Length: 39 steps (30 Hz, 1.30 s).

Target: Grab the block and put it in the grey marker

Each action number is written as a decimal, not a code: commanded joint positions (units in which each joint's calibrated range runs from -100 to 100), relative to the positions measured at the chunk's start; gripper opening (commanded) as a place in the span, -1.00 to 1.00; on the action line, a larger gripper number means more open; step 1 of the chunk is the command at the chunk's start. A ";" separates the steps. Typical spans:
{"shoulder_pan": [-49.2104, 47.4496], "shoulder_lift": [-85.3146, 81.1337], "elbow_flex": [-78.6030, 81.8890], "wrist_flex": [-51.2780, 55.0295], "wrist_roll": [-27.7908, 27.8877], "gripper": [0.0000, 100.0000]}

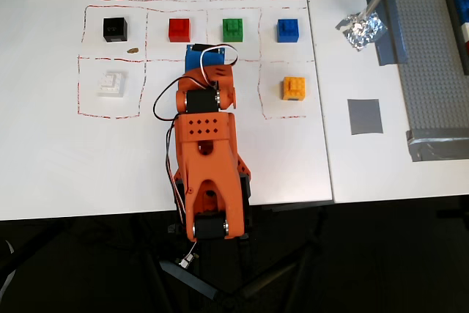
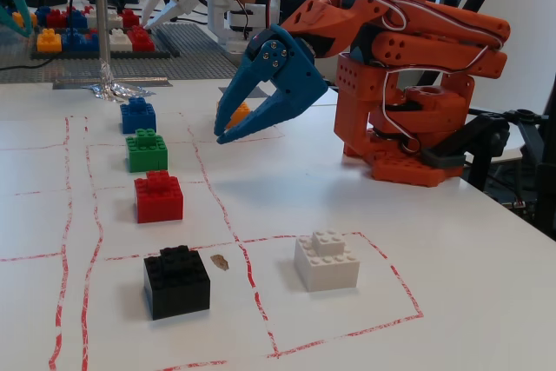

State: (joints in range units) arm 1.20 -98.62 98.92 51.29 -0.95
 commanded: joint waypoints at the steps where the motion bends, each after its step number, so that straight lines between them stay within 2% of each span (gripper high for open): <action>1: -3.62 -0.94 0.90 0.14 -0.29 -1.00; 33: -4.06 -0.86 0.81 0.14 0.49 -1.00; 39: -2.65 7.16 -4.27 -0.02 0.54 -1.00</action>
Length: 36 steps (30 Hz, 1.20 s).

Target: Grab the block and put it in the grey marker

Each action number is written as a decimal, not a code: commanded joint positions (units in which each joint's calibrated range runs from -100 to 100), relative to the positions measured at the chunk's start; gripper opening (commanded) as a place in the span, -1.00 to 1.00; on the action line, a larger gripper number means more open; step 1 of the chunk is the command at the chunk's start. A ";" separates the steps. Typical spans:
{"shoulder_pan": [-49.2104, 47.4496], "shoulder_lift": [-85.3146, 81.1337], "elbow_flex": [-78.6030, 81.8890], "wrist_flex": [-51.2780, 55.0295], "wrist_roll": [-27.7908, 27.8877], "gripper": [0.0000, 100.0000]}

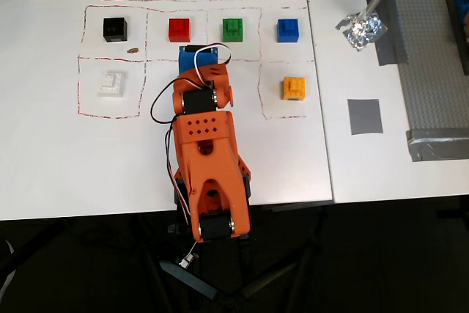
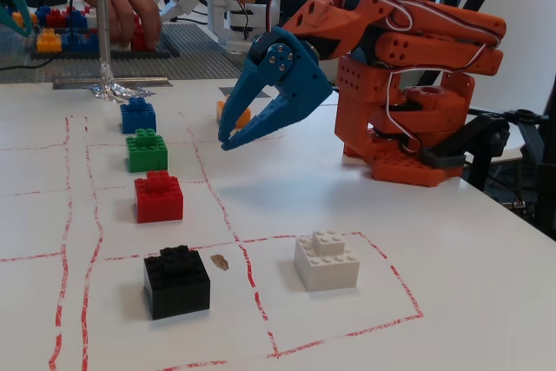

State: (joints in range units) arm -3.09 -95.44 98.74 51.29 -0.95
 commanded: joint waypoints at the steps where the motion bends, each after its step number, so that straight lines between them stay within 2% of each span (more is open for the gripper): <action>1: 1.72 5.87 -5.36 -0.02 0.54 -1.00; 11: 6.40 31.12 -29.65 0.63 -0.88 -1.00; 17: 8.96 44.91 -45.79 5.86 -2.98 -1.00; 29: 18.31 74.38 -79.70 21.61 -11.77 -1.00; 36: 24.13 82.99 -85.86 24.96 -15.73 -1.00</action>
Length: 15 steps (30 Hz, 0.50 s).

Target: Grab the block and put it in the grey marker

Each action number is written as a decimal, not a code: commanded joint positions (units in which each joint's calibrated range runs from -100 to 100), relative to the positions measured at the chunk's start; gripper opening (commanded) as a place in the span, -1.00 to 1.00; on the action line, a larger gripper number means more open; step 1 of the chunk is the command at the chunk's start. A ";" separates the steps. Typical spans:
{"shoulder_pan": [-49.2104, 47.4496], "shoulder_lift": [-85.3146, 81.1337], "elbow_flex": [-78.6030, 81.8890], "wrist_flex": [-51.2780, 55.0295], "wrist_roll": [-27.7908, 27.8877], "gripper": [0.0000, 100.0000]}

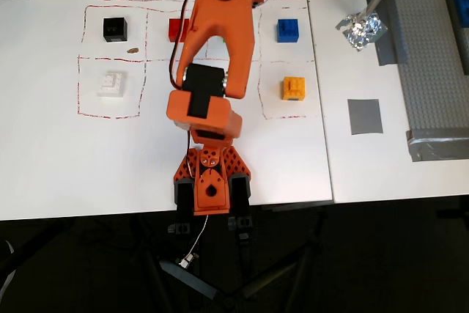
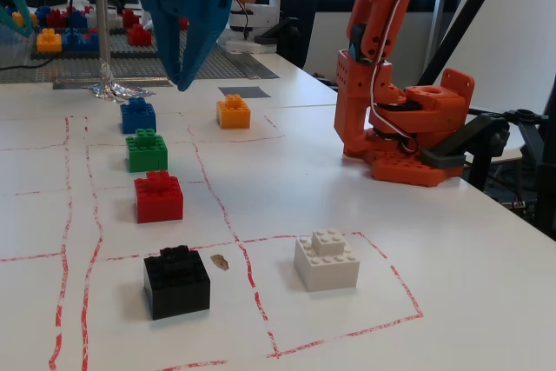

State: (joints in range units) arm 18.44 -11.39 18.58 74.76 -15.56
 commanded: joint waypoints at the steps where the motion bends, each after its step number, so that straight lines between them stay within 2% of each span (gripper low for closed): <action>1: 3.57 -0.03 -6.06 1.73 -1.42 -1.00; 10: 10.71 8.07 -12.77 1.98 -2.30 -0.98; 15: 11.60 9.79 -16.31 1.98 -4.49 -0.81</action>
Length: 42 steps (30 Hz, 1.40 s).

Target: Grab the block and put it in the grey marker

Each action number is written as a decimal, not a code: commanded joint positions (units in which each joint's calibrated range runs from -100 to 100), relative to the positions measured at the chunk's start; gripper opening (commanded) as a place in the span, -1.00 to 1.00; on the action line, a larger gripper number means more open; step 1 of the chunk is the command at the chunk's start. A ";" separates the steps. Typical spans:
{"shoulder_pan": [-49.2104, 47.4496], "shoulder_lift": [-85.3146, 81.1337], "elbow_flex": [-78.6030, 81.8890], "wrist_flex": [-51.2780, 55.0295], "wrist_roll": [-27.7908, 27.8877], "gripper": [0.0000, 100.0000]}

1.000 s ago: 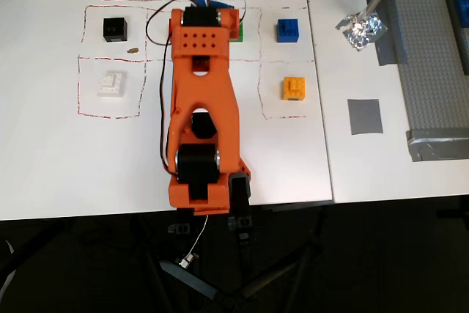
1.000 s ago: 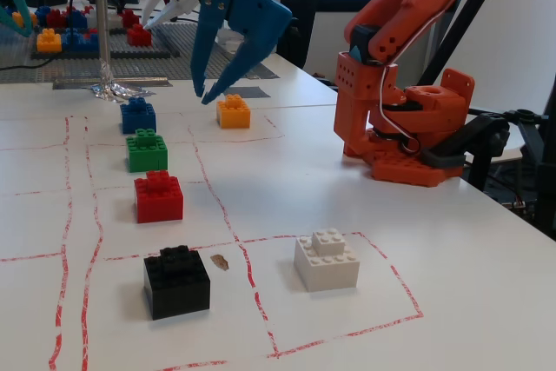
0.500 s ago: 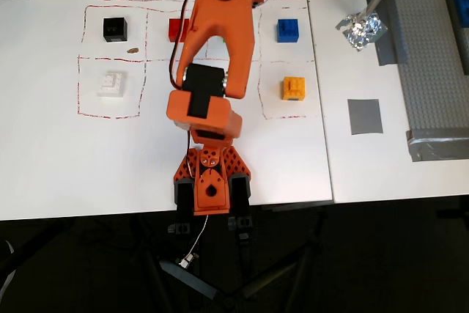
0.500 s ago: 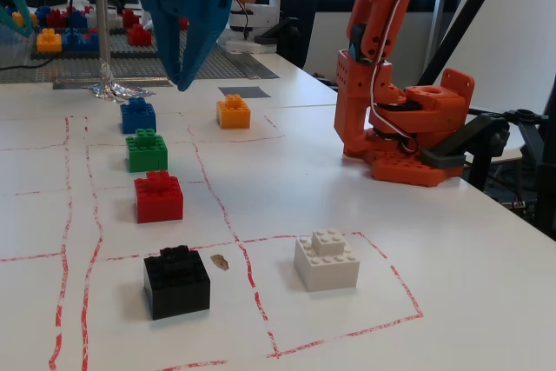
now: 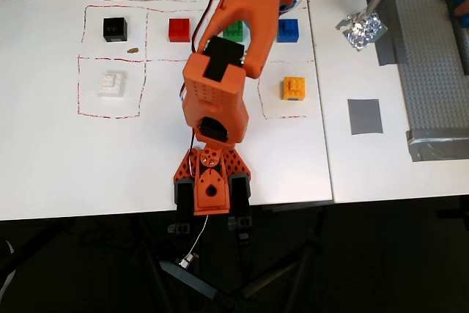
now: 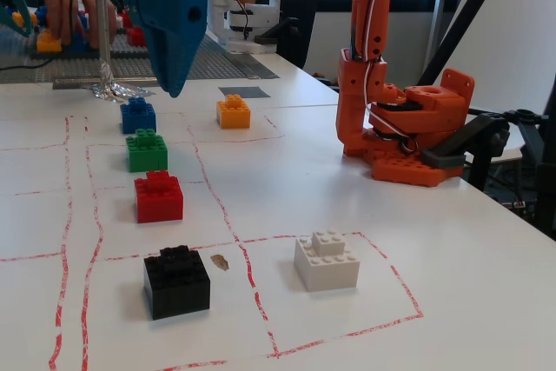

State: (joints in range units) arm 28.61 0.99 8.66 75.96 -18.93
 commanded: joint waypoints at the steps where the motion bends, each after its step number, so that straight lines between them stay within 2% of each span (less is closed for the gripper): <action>1: 1.43 -2.50 -6.66 0.77 -1.51 -0.76; 6: 1.16 -1.63 -7.02 0.69 -3.57 -0.54; 11: 0.54 0.17 -7.02 -0.54 -5.27 -0.45; 25: 0.46 4.74 -9.29 -6.17 -8.16 -0.34; 42: 3.90 9.57 -10.29 -10.33 -8.60 -0.34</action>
State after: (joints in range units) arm 30.71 12.68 3.70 66.88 -26.89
